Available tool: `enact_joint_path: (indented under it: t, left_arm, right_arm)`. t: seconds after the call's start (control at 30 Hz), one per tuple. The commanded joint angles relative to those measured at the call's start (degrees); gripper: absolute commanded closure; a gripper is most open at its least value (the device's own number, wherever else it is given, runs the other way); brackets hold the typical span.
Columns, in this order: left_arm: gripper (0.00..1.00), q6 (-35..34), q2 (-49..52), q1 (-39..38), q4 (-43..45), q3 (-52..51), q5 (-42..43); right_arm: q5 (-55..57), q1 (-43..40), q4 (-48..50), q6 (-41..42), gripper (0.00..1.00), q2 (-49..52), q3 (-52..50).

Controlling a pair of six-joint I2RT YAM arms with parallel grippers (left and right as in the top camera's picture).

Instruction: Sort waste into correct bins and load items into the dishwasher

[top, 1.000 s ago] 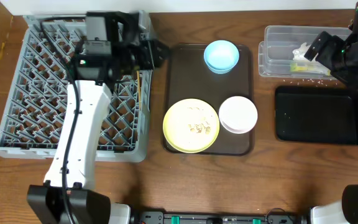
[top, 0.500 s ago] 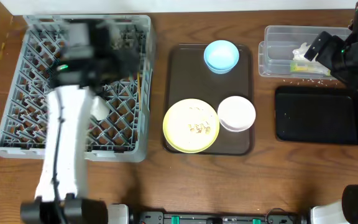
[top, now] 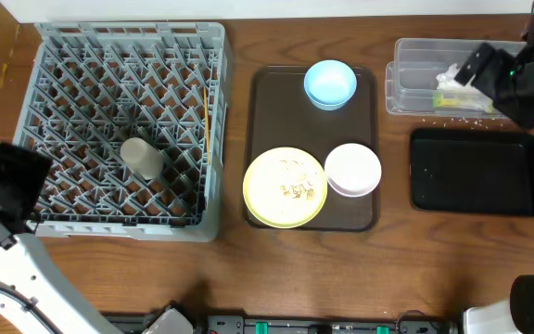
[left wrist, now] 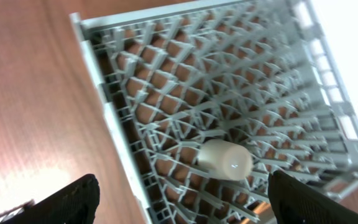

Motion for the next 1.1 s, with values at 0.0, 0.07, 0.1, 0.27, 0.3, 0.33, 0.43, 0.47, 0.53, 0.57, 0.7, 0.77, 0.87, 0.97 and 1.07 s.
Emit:
enact_joint_path:
  t: [0.0,0.07,0.1,0.27,0.3,0.33,0.43,0.47,0.53,0.57,0.7,0.77,0.87,0.97,1.07]
  left_arm:
    - [0.11,-0.7,0.6,2.3,-0.8,0.2,-0.4]
    - [0.08,-0.7,0.8,2.6,-1.1,0.2,-0.4]
    - [0.08,-0.7,0.9,2.6,-1.1,0.2,-0.4]
    - [0.07,-0.7,0.9,2.6,-1.1,0.2,-0.4]
    - [0.07,-0.7,0.9,2.6,-1.1,0.2,-0.4]
    - [0.07,-0.7,0.9,2.6,-1.1,0.2,-0.4]
    - [0.07,-0.7,0.9,2.6,-1.1,0.2,-0.4]
    - [0.07,-0.7,0.9,2.6,-1.1,0.2,-0.4]
    - [0.07,-0.7,0.9,2.6,-1.1,0.2,-0.4]
    - [0.07,-0.7,0.9,2.6,-1.1,0.2,-0.4]
    - [0.07,-0.7,0.9,2.6,-1.1,0.2,-0.4]
    - [0.07,-0.7,0.9,2.6,-1.1,0.2,-0.4]
    - [0.06,-0.7,0.9,2.6,-1.1,0.2,-0.4]
    - [0.06,-0.7,0.9,2.6,-1.1,0.2,-0.4]
    - [0.06,-0.7,0.9,2.6,-1.1,0.2,-0.4]
  right_arm:
    - [-8.2,0.0,0.9,3.2,0.01,-0.6,0.2]
    - [-17.2,1.4,3.3,-2.3,0.01,-0.2,0.2]
    - [-20.9,2.8,4.3,-6.0,0.01,0.0,0.2]
    - [-17.2,15.8,5.2,-14.3,0.01,3.1,0.2]
    - [-14.5,19.0,5.2,-14.7,0.01,4.2,0.2]
    - [-11.6,22.1,5.3,-14.6,0.01,5.2,0.2]
    - [-3.9,29.4,5.7,-14.6,0.11,7.9,0.2]
    - [-2.0,31.2,5.9,-14.4,0.11,8.6,0.2]
    - [0.8,34.1,6.5,-11.6,0.11,9.9,0.1]
    - [3.0,35.4,6.7,-9.3,0.11,10.8,0.1]
    - [12.5,39.2,6.0,0.3,0.14,15.2,0.1]
    - [12.7,39.8,4.5,3.1,0.19,17.3,0.1]
    - [12.2,39.7,2.1,7.3,0.29,20.1,0.1]
    - [9.6,39.7,1.6,8.4,0.38,22.9,0.1]
    - [8.3,39.7,1.6,9.1,0.43,25.6,0.1]
